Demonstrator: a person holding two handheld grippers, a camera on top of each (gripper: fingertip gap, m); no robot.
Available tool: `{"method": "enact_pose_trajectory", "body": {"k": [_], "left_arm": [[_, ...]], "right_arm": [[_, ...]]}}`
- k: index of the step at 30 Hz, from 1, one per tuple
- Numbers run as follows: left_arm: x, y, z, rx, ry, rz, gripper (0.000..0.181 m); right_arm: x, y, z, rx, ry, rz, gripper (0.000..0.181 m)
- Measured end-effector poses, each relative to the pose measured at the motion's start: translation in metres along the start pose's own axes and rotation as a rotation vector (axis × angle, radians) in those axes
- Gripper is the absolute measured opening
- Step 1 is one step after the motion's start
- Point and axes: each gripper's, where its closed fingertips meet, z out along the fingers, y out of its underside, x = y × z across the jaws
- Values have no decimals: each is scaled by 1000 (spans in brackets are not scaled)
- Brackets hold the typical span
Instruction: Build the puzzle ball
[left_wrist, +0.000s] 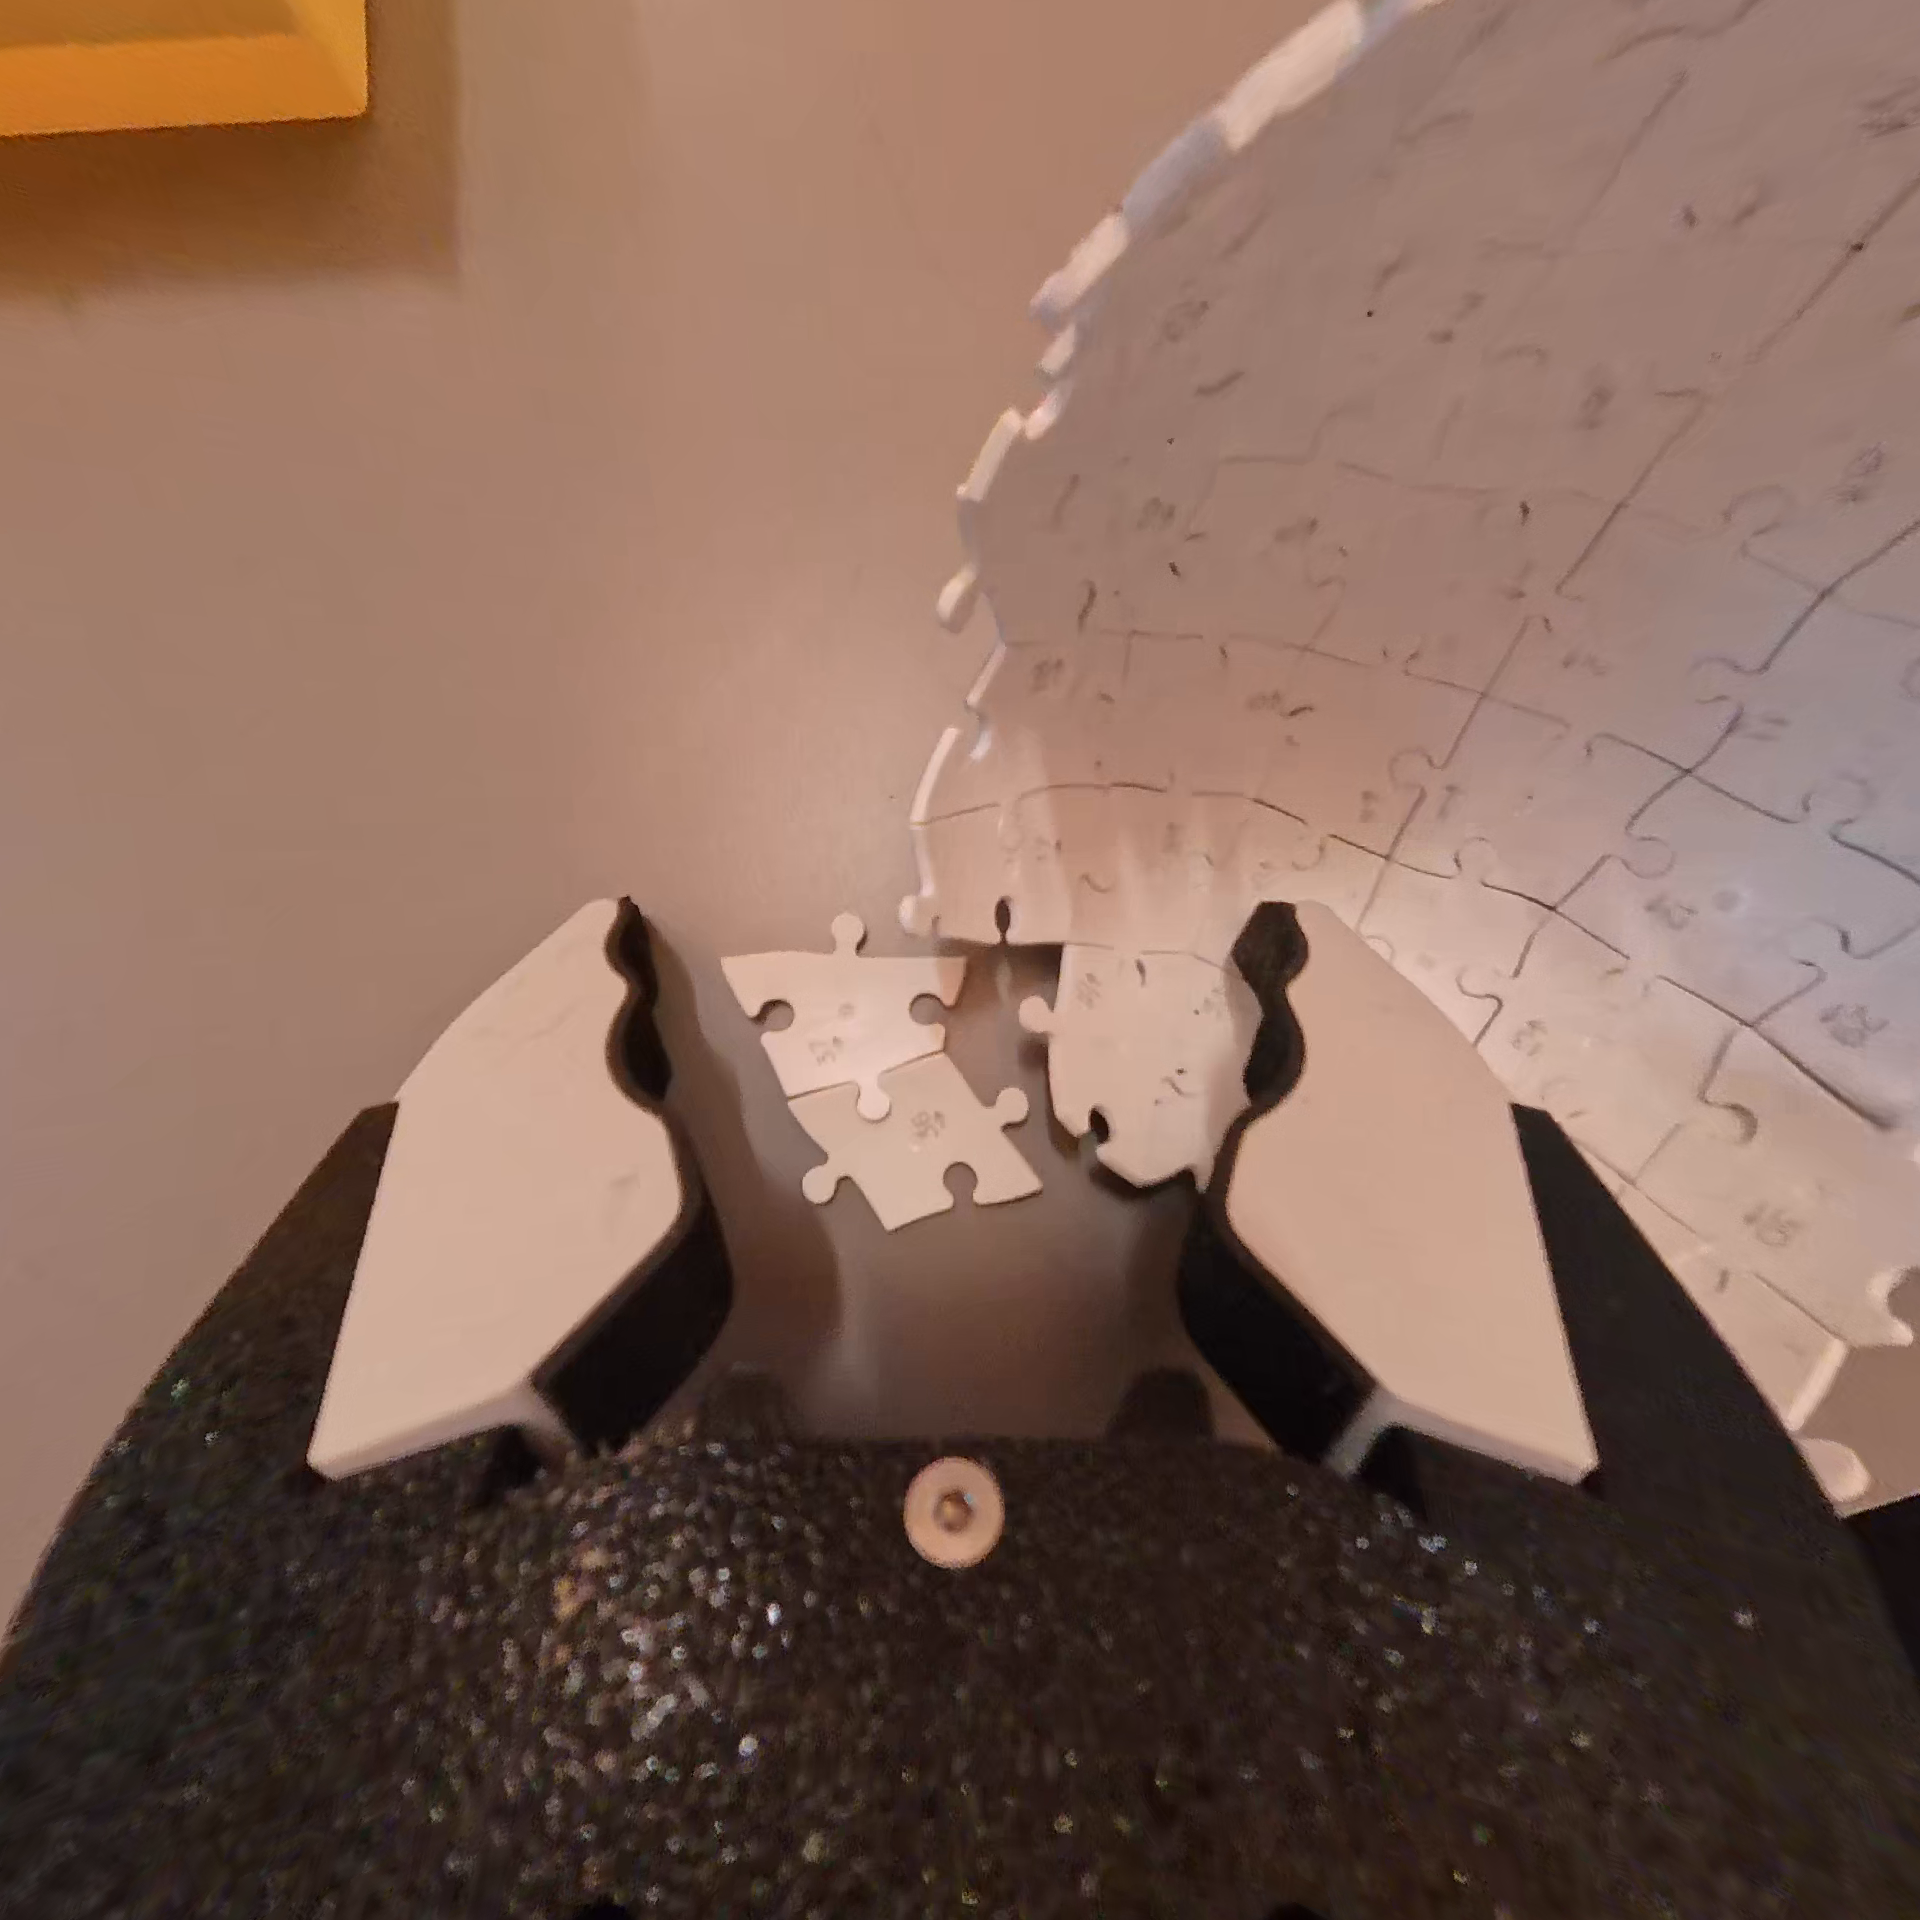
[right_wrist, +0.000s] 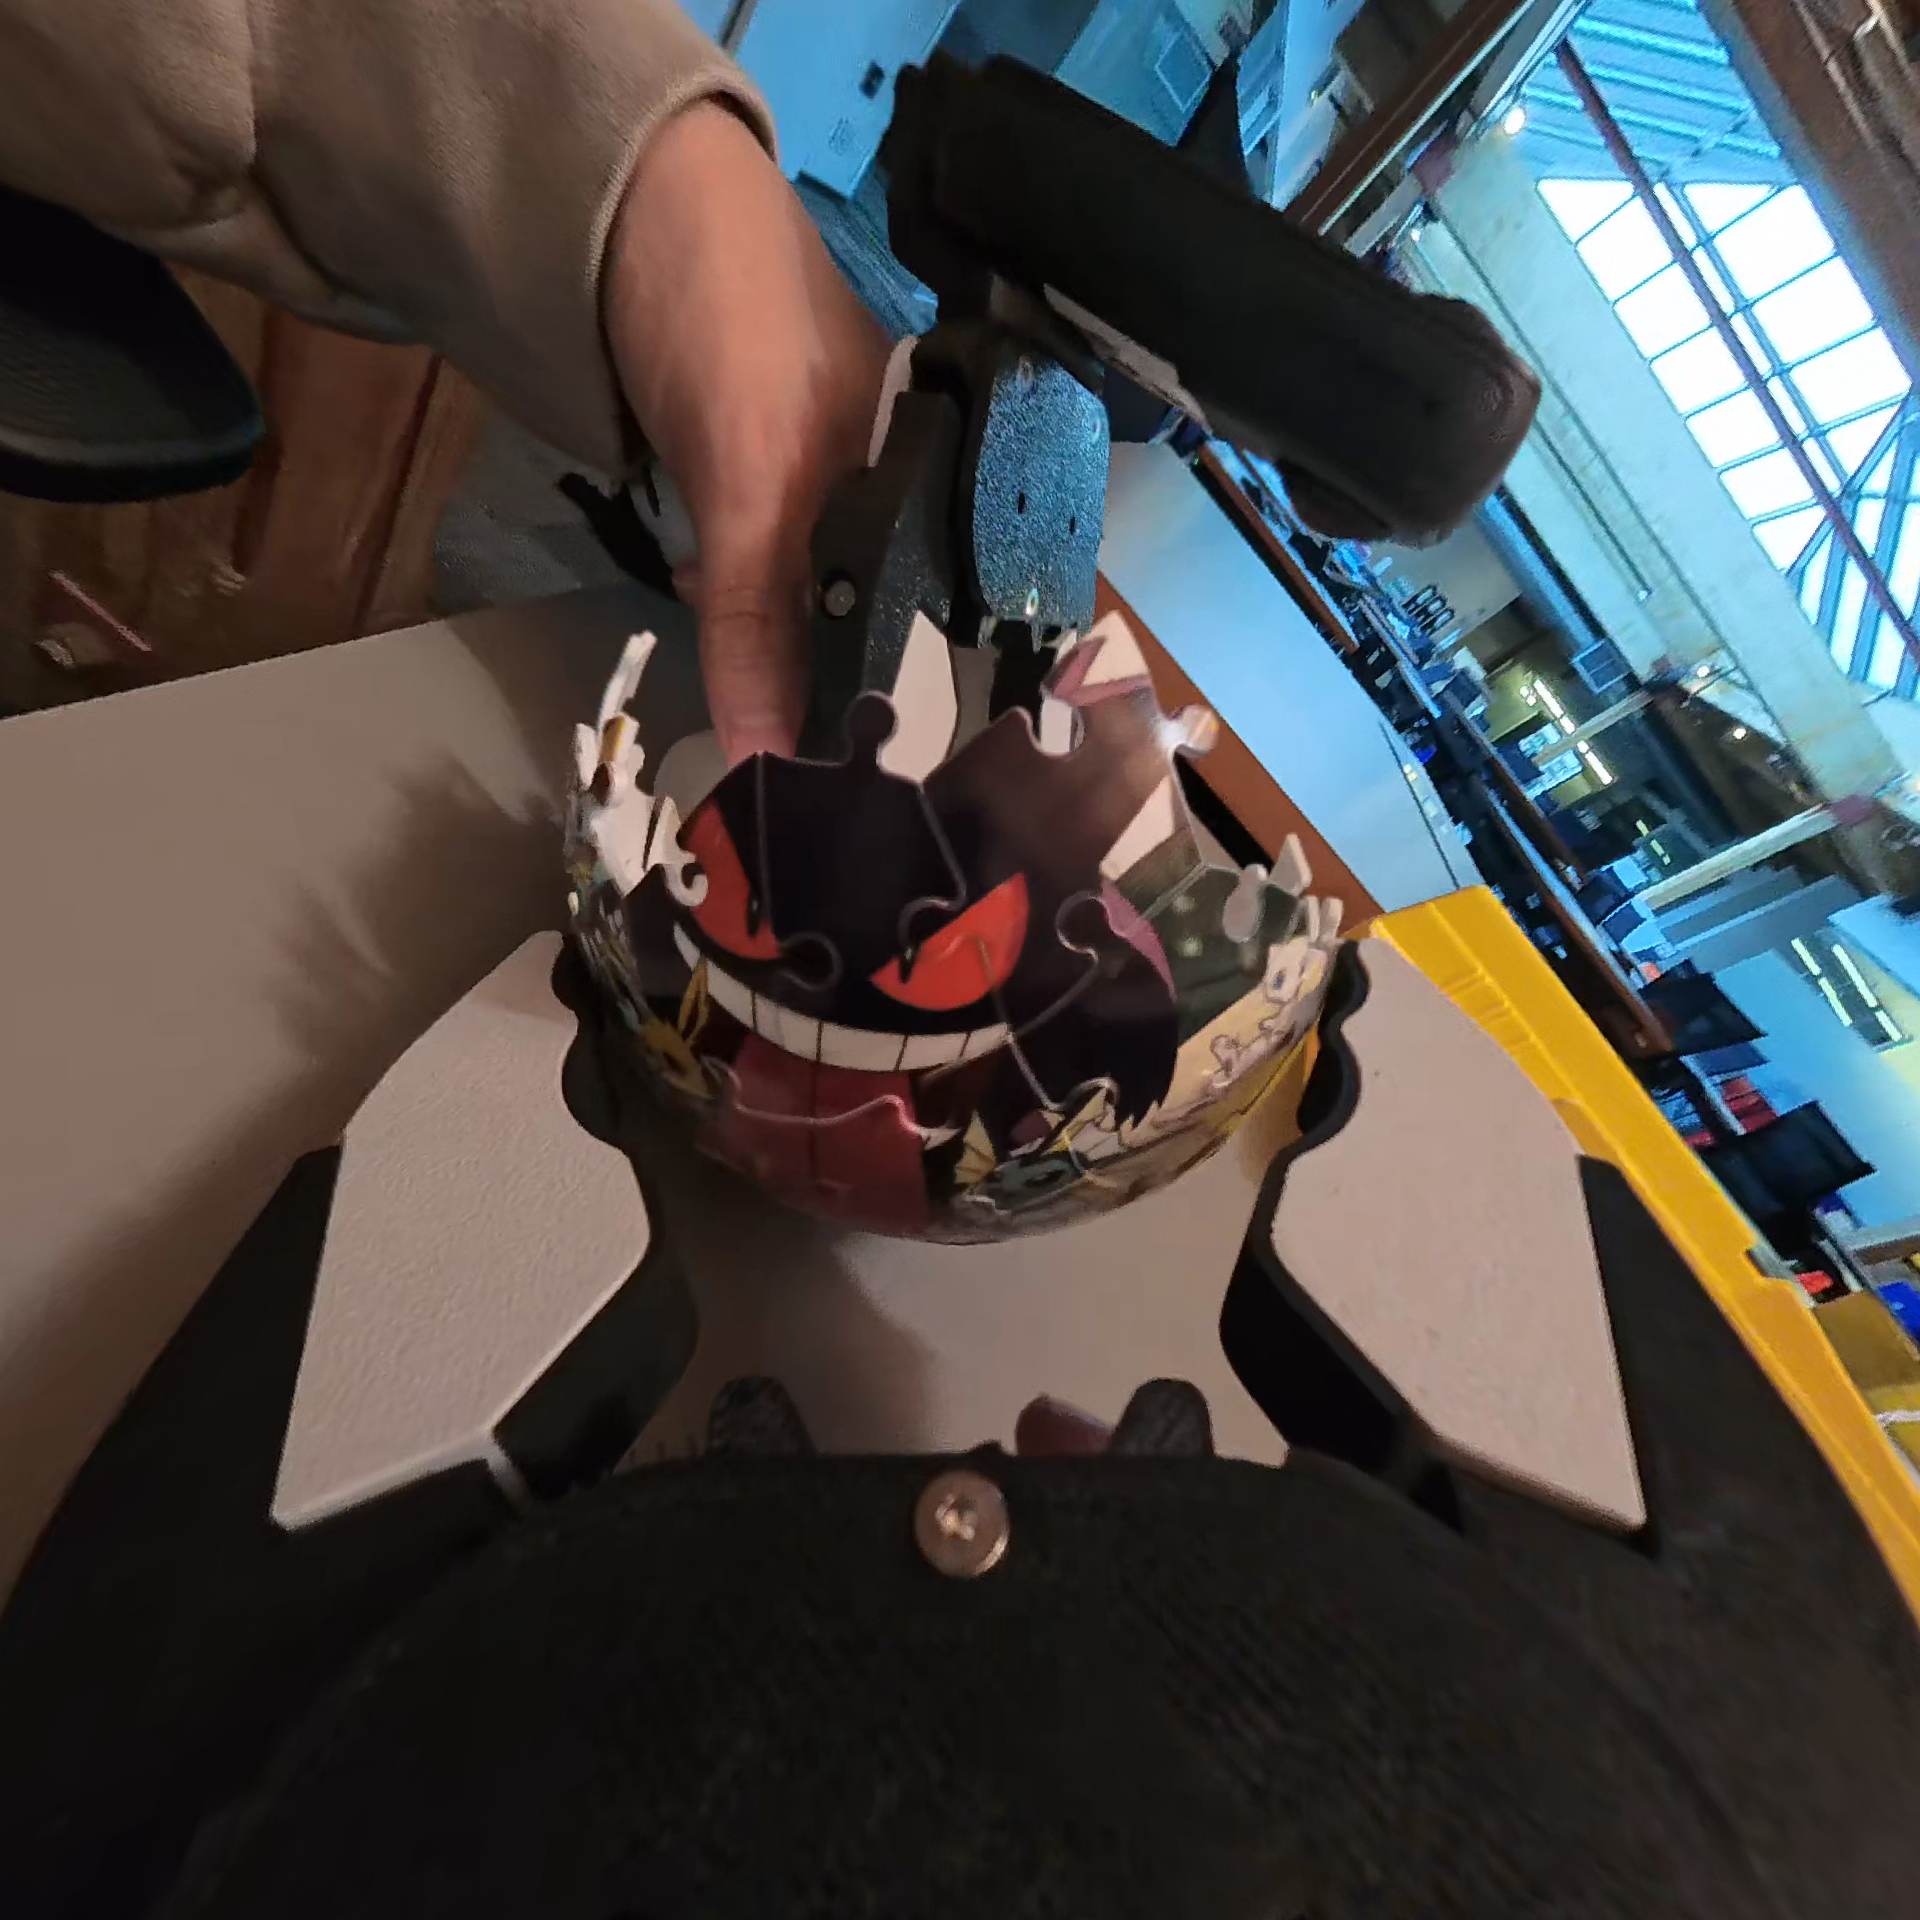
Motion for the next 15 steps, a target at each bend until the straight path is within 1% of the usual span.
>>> {"method": "enact_pose_trajectory", "body": {"k": [4, 9, 12, 15], "left_arm": [[0, -1, 1, -2, 8, 6, 109], [1, -2, 0, 6, 13, 5, 105], [-4, -3, -5, 14, 0, 3, 102], [-7, -9, -17, 66, 31, -25, 102]], "right_arm": [[-1, -2, 0, 1, 4, -29, 128], [-3, -4, -1, -19, 21, -100, 128], [-3, -4, -2, -27, 40, -112, 128], [-2, -2, -6, -36, 55, -113, 128]]}}
